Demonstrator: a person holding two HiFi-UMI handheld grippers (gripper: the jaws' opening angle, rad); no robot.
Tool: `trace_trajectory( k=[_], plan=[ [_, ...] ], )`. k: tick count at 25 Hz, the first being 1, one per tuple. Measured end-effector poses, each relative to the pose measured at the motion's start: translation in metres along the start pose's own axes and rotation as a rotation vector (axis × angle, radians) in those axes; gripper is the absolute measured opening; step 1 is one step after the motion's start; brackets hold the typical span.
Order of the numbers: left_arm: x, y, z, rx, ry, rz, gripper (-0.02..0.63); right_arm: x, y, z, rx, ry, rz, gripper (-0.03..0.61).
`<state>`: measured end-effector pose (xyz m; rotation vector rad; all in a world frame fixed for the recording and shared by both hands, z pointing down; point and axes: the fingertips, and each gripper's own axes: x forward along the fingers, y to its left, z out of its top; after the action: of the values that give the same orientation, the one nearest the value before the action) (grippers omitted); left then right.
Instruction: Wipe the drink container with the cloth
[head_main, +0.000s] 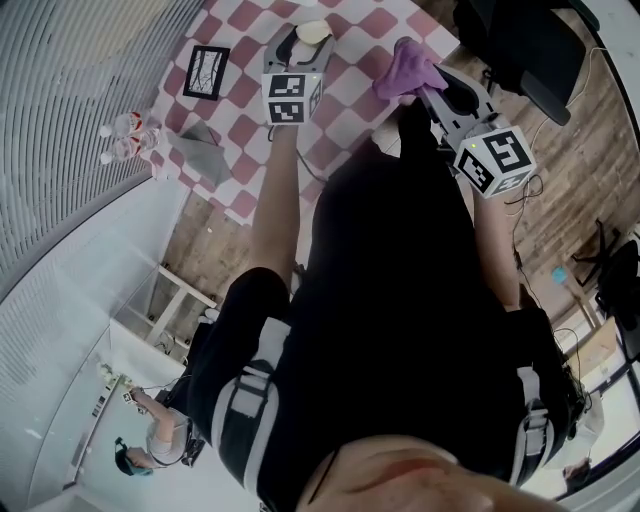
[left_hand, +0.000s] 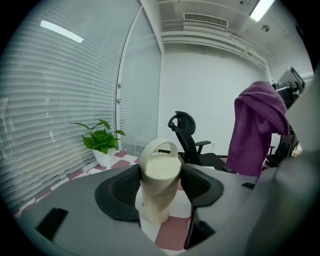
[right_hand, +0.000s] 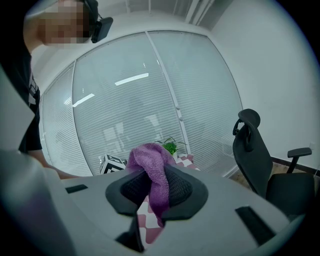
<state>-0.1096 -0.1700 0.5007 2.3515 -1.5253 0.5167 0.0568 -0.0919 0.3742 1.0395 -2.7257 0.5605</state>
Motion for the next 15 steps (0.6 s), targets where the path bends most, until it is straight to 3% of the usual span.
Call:
trace_trajectory(
  k=[8,15],
  plan=[
    [-0.001,0.004,-0.001,-0.051,0.032,-0.012,0.272,0.001,0.002,0.001,-0.003,-0.006,-0.003,0.089],
    [-0.015,0.011,-0.005,-0.352,0.038,-0.06,0.27,0.001,0.0,-0.001,0.005,-0.006,0.0,0.089]
  ],
)
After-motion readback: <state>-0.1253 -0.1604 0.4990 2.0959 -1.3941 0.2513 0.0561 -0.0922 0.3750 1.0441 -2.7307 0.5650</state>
